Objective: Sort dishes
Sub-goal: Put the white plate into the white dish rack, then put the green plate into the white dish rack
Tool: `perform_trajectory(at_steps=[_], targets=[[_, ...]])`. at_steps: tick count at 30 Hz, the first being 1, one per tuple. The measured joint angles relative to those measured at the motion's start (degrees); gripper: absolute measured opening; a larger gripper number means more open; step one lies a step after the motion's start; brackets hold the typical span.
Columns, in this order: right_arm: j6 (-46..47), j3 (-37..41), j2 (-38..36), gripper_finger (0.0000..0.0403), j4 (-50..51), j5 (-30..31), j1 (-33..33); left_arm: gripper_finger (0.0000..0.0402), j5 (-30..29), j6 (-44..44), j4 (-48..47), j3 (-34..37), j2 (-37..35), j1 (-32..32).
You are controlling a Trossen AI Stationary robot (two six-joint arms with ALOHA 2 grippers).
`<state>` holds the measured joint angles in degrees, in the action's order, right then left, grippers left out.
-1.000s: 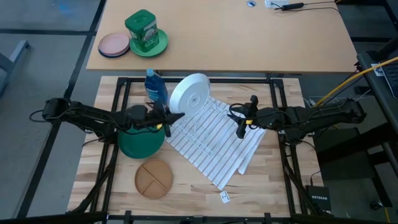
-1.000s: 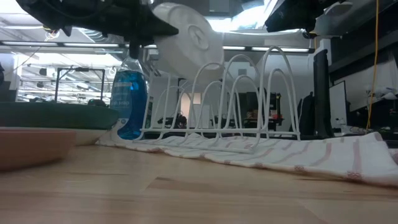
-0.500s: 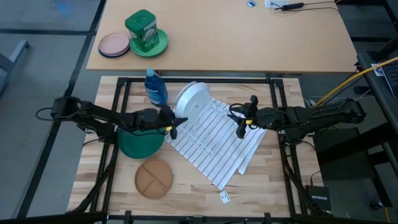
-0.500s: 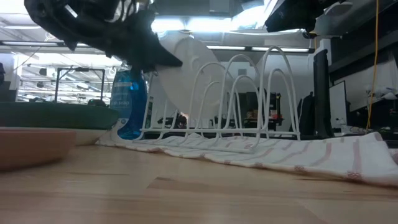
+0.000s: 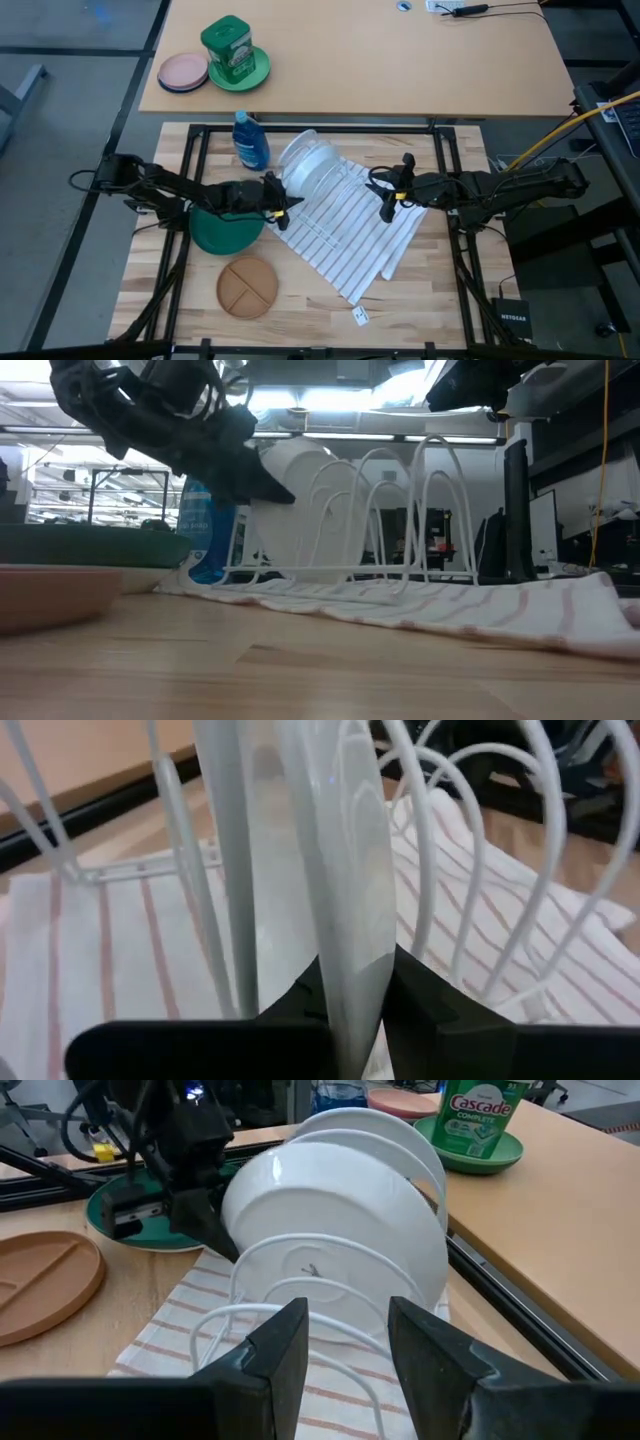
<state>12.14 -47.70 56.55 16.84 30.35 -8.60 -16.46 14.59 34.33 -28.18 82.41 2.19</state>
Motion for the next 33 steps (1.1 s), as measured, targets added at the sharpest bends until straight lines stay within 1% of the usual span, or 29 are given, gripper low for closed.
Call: perform_trajectory(at_steps=[2,7,11,17,33], targets=[[0.01,0.00,0.00,0.0143,0.00,0.00,0.00,0.0036,-0.62,0.21,0.24,0.02,0.01,0.07],[0.01,0.00,0.00,0.0143,0.04,0.00,0.00,0.0092,-0.97,-0.24,1.84,-0.15,-0.18,0.00],[0.01,0.00,-0.02,0.0143,0.06,0.00,-0.02,0.0114,-0.60,0.95,1.54,-0.11,-0.17,-0.08],[0.00,0.00,-0.02,0.0143,0.00,0.00,0.00,0.0118,-0.49,4.04,1.46,-0.07,-0.87,-0.33],[0.02,0.00,-0.01,0.0143,0.00,0.00,-0.01,0.0120,-0.29,3.27,2.51,0.00,-6.22,-1.13]])
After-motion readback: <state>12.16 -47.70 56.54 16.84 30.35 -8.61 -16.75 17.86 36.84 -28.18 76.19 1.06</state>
